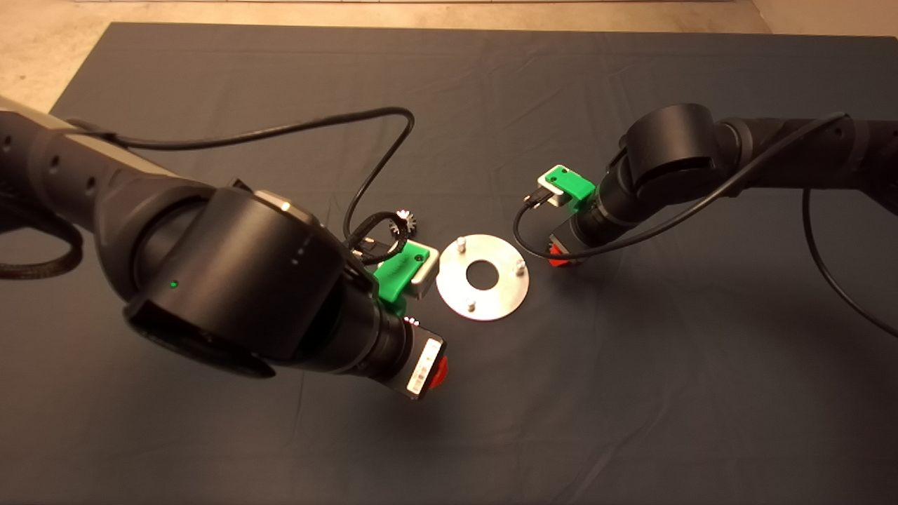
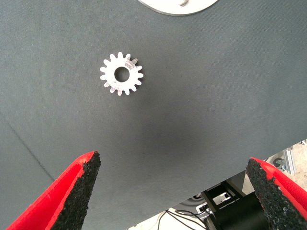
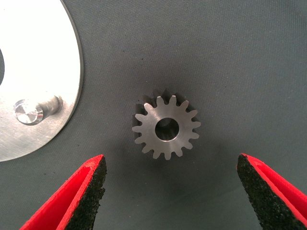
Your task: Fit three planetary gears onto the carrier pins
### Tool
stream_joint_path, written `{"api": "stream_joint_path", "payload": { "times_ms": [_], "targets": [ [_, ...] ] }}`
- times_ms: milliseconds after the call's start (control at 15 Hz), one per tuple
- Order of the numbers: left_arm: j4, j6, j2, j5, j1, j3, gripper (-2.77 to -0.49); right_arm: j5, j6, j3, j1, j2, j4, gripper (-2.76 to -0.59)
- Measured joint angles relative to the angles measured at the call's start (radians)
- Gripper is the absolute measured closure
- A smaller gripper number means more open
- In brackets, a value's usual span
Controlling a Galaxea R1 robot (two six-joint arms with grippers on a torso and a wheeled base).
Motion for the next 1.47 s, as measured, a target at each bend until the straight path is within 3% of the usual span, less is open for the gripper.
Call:
{"api": "stream_joint_path", "payload": {
  "times_ms": [533, 933, 1467],
  "targets": [
    [0.000, 0.000, 0.000, 0.000, 0.000, 0.000, -2.19, 0.000, -0.012, -0.017, -0.003, -0.005, 0.000, -2.02],
    [0.000, 0.000, 0.000, 0.000, 0.000, 0.000, -2.19, 0.000, -0.011, -0.021, -0.040, -0.008, -0.001, -2.02],
    [0.000, 0.000, 0.000, 0.000, 0.000, 0.000, -2.19, 0.000, -0.011, -0.024, -0.059, -0.004, -0.001, -2.02]
  ]
}}
